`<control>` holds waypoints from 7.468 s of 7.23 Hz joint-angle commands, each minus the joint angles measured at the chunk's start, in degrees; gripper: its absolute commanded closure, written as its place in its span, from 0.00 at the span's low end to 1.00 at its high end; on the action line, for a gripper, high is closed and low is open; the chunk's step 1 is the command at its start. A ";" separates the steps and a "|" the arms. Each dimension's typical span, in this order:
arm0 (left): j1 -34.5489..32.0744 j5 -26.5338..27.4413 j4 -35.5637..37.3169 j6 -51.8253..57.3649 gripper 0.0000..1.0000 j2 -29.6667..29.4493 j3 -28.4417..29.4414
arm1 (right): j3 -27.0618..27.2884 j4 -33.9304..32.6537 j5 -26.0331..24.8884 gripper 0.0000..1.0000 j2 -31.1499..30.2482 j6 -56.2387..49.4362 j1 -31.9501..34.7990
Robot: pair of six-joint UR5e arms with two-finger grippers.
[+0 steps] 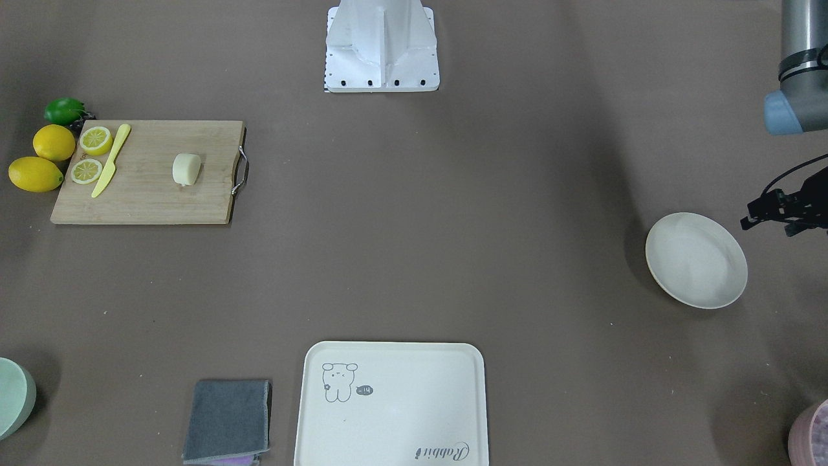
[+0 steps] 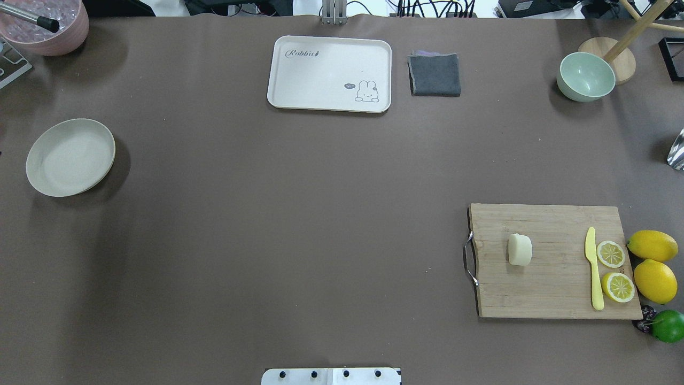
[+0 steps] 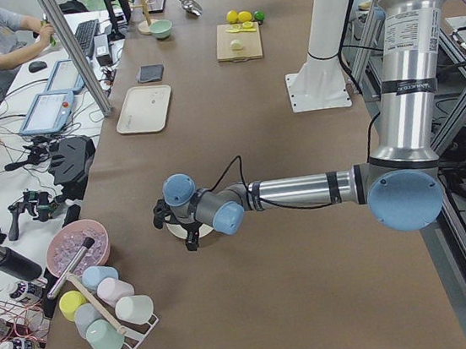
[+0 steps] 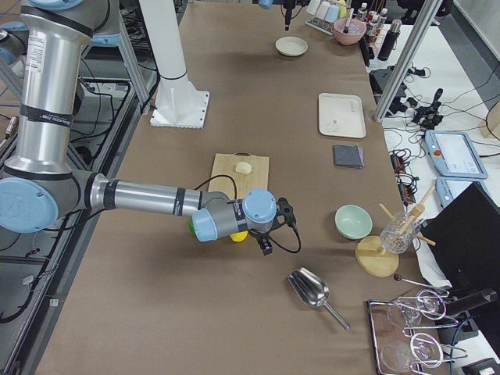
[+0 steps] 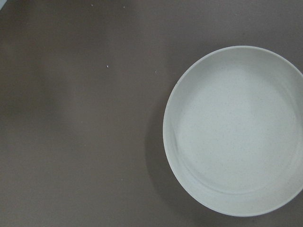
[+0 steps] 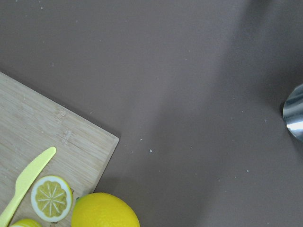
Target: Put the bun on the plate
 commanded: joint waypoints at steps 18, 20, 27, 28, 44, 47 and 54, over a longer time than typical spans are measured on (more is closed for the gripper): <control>32.86 17.11 1.67 -64.51 1.00 -19.48 -17.51 | 20.86 5.02 -15.27 0.08 7.12 56.59 -30.59; 40.00 25.13 8.09 -65.18 1.00 -25.75 -16.72 | 19.67 4.84 -22.45 0.11 7.03 59.96 -38.73; 43.38 28.32 7.93 -67.38 1.00 -26.91 -15.40 | 16.14 5.19 -25.81 0.34 7.38 65.17 -44.56; 43.38 28.32 7.93 -67.38 0.44 -26.91 -15.22 | 16.14 5.19 -25.81 0.55 7.38 65.08 -44.56; 25.18 17.07 5.82 -37.06 0.03 1.92 -28.75 | -6.89 -16.34 -36.35 0.57 55.02 70.09 -54.58; 25.18 17.07 5.82 -37.15 0.03 1.83 -28.75 | -6.89 -16.25 -37.67 0.05 53.97 70.09 -54.58; 6.18 6.46 6.61 -6.87 0.03 7.51 -22.79 | 11.57 -21.00 -18.56 0.00 30.03 42.72 -28.20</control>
